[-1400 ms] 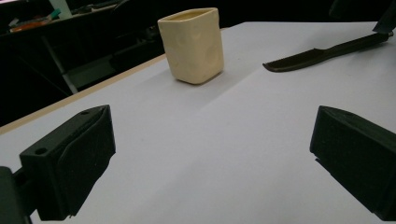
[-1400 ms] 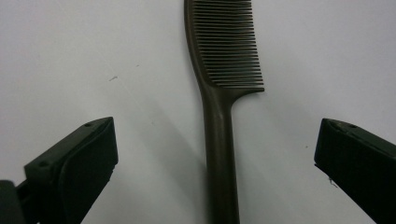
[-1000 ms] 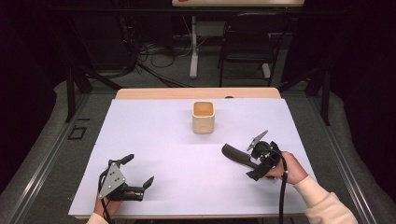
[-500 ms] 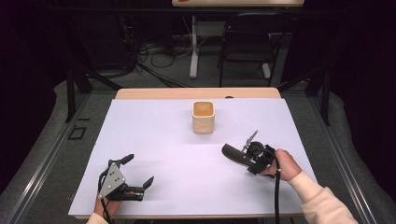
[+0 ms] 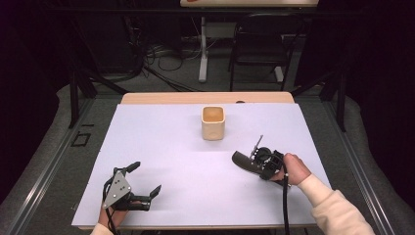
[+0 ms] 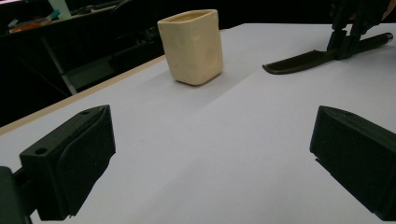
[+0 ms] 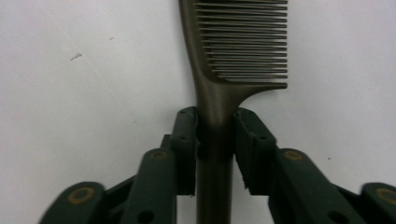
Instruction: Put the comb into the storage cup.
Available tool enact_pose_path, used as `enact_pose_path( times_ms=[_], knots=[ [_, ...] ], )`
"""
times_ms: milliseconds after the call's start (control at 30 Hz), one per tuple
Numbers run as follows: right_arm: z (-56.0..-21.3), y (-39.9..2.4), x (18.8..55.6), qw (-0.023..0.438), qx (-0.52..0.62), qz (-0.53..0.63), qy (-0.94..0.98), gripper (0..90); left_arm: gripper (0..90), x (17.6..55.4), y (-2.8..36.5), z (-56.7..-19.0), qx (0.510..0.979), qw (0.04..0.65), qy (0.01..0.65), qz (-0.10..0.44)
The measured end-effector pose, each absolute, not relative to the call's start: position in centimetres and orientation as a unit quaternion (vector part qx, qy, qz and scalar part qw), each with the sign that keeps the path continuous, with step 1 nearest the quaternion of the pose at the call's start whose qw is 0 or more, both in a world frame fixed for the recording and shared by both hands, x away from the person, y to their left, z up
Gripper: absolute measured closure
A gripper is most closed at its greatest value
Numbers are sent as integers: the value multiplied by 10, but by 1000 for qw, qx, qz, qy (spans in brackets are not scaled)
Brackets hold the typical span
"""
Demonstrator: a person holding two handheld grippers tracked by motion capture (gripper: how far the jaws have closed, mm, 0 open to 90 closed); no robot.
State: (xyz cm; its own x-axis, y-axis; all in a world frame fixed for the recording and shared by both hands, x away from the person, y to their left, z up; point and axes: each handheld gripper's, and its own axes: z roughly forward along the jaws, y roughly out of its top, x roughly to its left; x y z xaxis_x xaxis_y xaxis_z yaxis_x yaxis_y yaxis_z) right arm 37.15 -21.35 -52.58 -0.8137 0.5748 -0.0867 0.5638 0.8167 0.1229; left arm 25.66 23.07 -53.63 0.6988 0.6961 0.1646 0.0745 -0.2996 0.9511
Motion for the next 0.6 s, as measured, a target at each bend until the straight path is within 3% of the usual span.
enact_pose_path(
  times_ms=[600],
  knots=[
    [-510,-224,365,57,313,89,944,723,2,257,231,-537,753,531,256,291]
  ],
)
